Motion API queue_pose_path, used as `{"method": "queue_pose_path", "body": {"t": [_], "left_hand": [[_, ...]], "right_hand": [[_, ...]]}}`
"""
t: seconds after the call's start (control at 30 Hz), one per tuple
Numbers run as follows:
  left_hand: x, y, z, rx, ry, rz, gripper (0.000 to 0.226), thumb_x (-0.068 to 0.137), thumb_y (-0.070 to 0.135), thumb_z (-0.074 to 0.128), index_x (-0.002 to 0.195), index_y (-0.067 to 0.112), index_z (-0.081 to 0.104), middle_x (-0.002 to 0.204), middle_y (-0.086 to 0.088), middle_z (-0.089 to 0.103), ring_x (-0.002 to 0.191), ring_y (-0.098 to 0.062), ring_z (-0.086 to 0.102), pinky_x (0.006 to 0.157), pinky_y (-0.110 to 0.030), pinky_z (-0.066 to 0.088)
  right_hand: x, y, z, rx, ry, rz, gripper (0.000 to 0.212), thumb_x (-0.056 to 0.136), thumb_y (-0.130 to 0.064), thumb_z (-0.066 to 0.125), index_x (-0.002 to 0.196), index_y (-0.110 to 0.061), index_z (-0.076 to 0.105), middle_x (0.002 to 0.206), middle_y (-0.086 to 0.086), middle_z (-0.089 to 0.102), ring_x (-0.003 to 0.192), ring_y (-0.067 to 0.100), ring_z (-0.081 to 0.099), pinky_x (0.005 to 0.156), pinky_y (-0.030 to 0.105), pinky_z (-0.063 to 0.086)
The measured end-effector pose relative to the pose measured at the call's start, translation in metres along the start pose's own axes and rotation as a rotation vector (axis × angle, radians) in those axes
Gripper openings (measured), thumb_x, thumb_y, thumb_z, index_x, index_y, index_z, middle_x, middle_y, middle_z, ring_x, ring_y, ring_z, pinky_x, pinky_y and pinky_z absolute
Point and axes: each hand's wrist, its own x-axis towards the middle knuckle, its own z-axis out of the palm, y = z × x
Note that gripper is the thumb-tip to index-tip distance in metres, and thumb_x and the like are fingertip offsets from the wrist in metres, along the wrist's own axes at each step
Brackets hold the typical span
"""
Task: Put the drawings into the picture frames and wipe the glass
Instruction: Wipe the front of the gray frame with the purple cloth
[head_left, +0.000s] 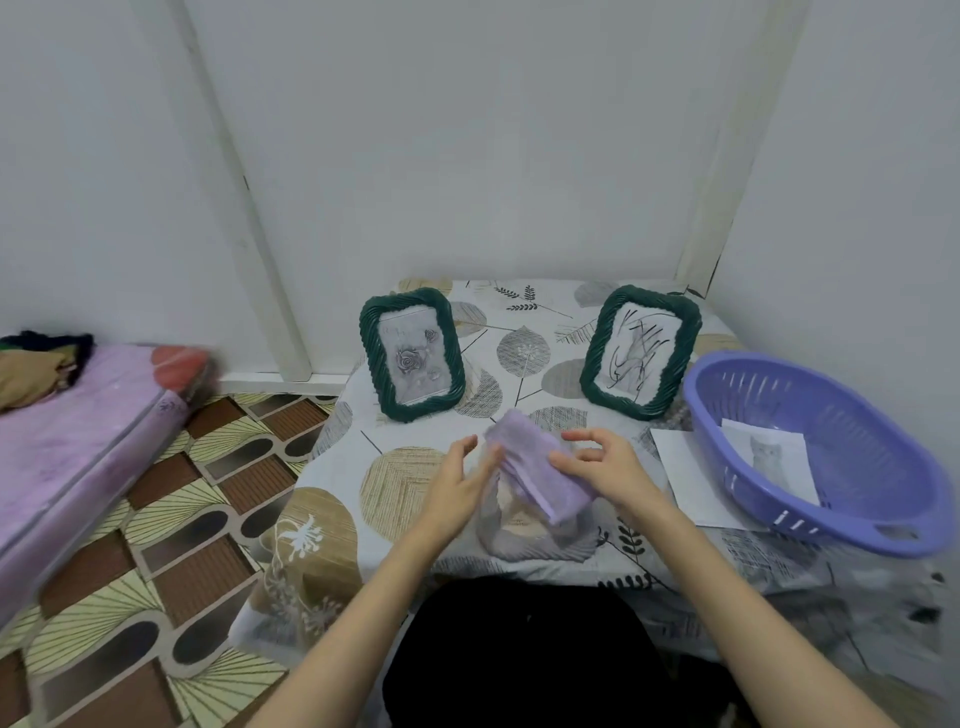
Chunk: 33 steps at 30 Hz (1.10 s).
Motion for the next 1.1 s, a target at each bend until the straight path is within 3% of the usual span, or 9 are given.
{"method": "queue_pose_path", "body": {"t": [0.1,0.17,0.27,0.4,0.57,0.7,0.87,1.0,1.1], "left_hand": [[-0.005,0.015,0.010,-0.493,-0.045,-0.164,0.054,0.085,0.057,0.047,0.097,0.006,0.058,0.094,-0.007,0.065,0.086,-0.022,0.062,0.074,-0.033,0.051],[-0.004,0.016,0.008,-0.623,-0.004,-0.248,0.044,0.089,0.035,0.054,0.109,-0.003,0.056,0.107,-0.017,0.067,0.088,-0.025,0.064,0.074,-0.036,0.053],[-0.002,0.006,-0.012,-0.236,0.202,-0.236,0.032,0.094,0.023,0.048,0.112,-0.004,0.051,0.115,-0.018,0.060,0.092,-0.024,0.054,0.071,-0.032,0.047],[-0.004,-0.014,-0.051,0.211,0.339,-0.140,0.036,0.100,0.023,0.031,0.126,-0.001,0.037,0.121,-0.023,0.054,0.094,-0.025,0.052,0.087,-0.040,0.045],[-0.007,-0.047,-0.062,0.641,0.265,-0.102,0.050,0.100,0.034,0.021,0.147,0.034,0.003,0.140,-0.022,0.037,0.117,-0.037,0.047,0.098,-0.045,0.039],[-0.005,-0.062,-0.068,0.980,0.152,-0.195,0.052,0.098,0.045,0.009,0.148,0.032,0.003,0.158,0.001,-0.004,0.145,-0.028,0.000,0.117,-0.050,0.004],[0.007,-0.047,-0.074,1.171,0.029,-0.170,0.053,0.099,0.039,0.008,0.148,0.022,0.008,0.158,0.002,-0.006,0.146,-0.024,-0.010,0.115,-0.053,-0.006],[0.002,-0.027,-0.042,0.904,0.234,0.111,0.060,0.094,0.042,0.011,0.140,0.011,0.033,0.156,-0.007,0.016,0.146,-0.022,0.008,0.118,-0.043,0.007],[-0.005,-0.010,-0.010,0.308,0.192,0.078,0.051,0.095,0.031,0.046,0.137,0.007,0.035,0.148,-0.010,0.034,0.138,-0.022,0.028,0.113,-0.032,0.022]], "right_hand": [[-0.006,0.003,0.022,0.193,-0.004,-0.072,0.029,0.078,-0.003,0.070,0.105,-0.007,0.059,0.093,0.013,0.064,0.076,0.015,0.060,0.060,0.019,0.050],[-0.011,0.003,0.038,0.283,-0.095,-0.063,0.031,0.080,0.002,0.065,0.111,-0.003,0.059,0.086,0.009,0.063,0.072,0.012,0.059,0.060,0.017,0.051],[-0.013,0.006,0.041,0.189,-0.156,-0.052,0.029,0.085,0.002,0.059,0.113,-0.003,0.059,0.080,0.005,0.060,0.065,0.013,0.055,0.053,0.015,0.049],[-0.005,0.027,0.015,-0.349,0.185,-0.065,0.023,0.083,-0.008,0.060,0.105,-0.011,0.065,0.091,0.009,0.065,0.070,0.013,0.056,0.063,0.018,0.043],[0.001,0.054,0.001,-0.636,0.288,0.009,0.034,0.084,-0.014,0.057,0.113,0.003,0.060,0.115,0.026,0.055,0.107,0.038,0.055,0.092,0.036,0.043],[-0.003,0.057,0.009,-0.770,0.279,0.037,0.038,0.086,-0.032,0.053,0.096,0.003,0.063,0.108,0.024,0.051,0.101,0.039,0.054,0.090,0.038,0.044],[-0.001,0.048,0.018,-0.674,0.300,0.111,0.027,0.082,-0.022,0.056,0.081,0.004,0.063,0.096,0.028,0.055,0.093,0.039,0.055,0.079,0.036,0.044],[-0.002,0.037,0.016,-0.390,0.331,0.132,0.030,0.075,-0.007,0.059,0.052,-0.010,0.040,0.059,0.010,0.044,0.068,0.025,0.043,0.058,0.028,0.031],[-0.003,0.037,0.009,-0.085,0.328,0.144,0.021,0.072,-0.001,0.065,0.093,-0.002,0.062,0.083,0.010,0.061,0.085,0.025,0.059,0.084,0.032,0.048]]}}
